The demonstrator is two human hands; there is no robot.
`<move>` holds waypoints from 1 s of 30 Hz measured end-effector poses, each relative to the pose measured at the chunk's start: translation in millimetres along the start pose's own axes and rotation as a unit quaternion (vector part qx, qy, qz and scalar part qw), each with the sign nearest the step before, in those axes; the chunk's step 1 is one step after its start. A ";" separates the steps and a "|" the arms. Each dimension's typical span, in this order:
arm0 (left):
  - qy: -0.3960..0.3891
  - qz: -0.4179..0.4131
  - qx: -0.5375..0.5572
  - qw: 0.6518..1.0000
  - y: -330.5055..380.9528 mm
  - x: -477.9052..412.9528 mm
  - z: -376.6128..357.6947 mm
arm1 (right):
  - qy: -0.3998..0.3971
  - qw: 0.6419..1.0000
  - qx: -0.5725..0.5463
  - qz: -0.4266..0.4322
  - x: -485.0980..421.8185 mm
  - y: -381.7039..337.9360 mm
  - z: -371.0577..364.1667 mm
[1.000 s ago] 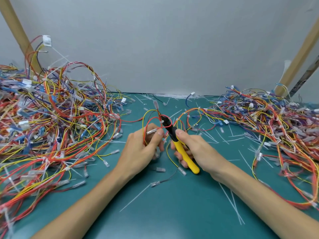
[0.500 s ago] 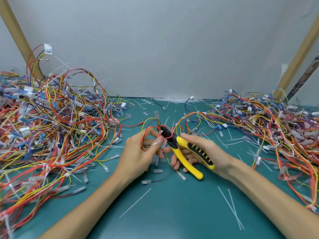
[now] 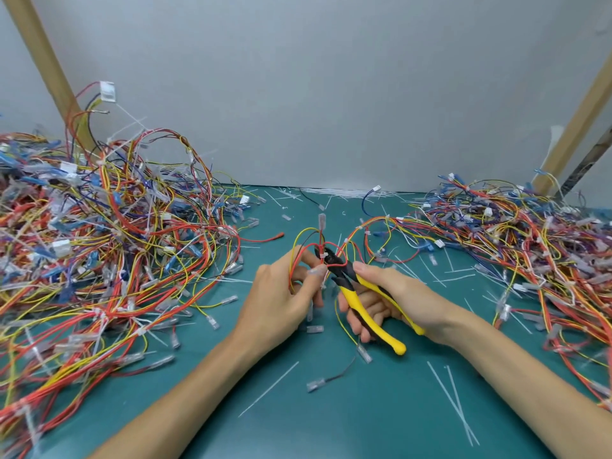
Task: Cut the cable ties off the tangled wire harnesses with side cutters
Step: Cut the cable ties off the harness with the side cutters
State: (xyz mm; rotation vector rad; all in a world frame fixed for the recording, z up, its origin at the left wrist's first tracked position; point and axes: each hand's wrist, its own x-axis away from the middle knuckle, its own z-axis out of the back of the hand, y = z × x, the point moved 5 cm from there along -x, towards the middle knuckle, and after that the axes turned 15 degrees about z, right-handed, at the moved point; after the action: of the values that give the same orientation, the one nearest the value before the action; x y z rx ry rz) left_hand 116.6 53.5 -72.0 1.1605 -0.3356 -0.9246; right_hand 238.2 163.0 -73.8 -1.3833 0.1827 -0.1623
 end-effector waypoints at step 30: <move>0.077 0.046 0.037 0.995 -12.9 -9.1 9.6 | -0.109 0.987 -0.103 -0.053 -6.5 12.7 6.1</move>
State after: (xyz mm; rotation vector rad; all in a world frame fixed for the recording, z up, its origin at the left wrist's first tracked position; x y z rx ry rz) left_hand 98.9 53.1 -77.6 1.2658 -0.2979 -0.7437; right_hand 233.4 172.5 -85.0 -1.6056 -0.0587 -0.0821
